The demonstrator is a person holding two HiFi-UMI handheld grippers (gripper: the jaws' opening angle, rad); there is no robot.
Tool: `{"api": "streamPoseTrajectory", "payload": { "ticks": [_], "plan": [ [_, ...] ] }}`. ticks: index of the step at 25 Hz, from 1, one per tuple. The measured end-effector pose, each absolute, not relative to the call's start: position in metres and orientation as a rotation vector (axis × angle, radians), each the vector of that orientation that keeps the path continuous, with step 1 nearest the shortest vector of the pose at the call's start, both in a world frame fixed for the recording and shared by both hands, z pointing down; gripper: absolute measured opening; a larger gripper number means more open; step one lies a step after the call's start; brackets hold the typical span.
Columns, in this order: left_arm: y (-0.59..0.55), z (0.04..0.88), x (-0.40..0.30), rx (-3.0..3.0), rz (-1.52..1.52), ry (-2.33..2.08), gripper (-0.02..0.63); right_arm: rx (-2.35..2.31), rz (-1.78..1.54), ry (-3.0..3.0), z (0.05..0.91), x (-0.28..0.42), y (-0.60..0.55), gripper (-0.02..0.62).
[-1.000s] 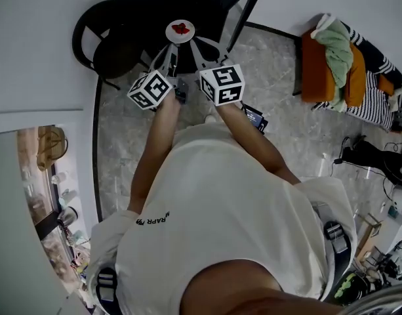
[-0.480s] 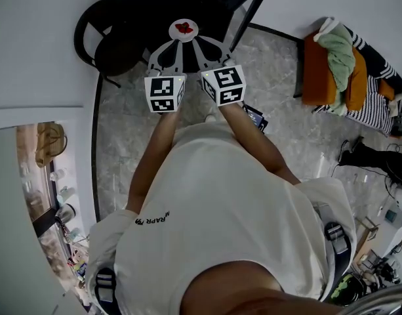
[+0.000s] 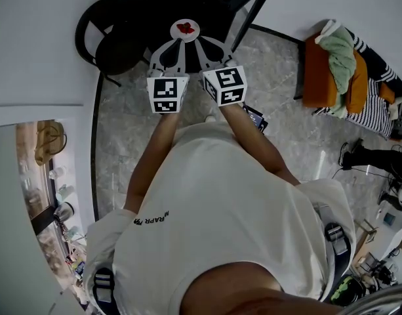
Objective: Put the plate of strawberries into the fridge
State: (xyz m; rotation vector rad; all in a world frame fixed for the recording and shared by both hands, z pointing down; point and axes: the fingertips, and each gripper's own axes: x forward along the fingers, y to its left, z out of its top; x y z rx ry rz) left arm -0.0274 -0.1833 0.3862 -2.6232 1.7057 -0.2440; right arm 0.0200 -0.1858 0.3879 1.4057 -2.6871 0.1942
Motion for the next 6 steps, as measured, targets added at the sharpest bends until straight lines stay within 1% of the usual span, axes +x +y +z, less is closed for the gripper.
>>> {"api": "streamPoseTrajectory", "payload": {
  "ticks": [6],
  "plan": [
    [-0.1845,0.3866,-0.0216,-2.589,-0.284,1.692,0.003,1.400,0.199,-2.689,0.3913,0.0248,-0.1883,0.012]
  ]
}}
